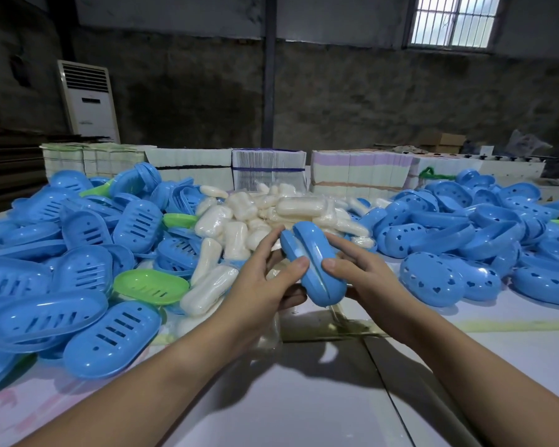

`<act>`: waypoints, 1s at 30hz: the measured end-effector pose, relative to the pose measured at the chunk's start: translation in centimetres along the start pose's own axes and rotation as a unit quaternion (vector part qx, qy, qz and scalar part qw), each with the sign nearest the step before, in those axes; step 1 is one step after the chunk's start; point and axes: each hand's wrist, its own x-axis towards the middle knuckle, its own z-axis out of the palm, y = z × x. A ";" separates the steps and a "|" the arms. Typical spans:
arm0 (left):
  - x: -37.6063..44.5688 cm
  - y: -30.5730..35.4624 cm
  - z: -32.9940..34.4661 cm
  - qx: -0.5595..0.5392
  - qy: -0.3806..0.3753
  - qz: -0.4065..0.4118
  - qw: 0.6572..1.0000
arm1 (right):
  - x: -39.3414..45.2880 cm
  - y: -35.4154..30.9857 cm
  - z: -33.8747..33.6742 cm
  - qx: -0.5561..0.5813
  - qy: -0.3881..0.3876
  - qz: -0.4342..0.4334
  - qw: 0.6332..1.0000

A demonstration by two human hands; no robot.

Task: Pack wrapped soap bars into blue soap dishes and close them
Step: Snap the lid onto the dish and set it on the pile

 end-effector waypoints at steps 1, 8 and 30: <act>0.0 0.1 -0.1 0.000 0.004 0.005 1.000 | 0.0 0.0 0.0 0.001 0.001 -0.002 1.000; -0.1 0.3 -0.8 0.028 -0.003 0.017 0.999 | -0.1 -0.1 0.0 -0.025 -0.027 -0.005 0.999; 0.2 0.6 -1.3 0.013 -0.025 -0.020 0.999 | 0.3 0.6 0.0 0.000 -0.015 -0.037 0.999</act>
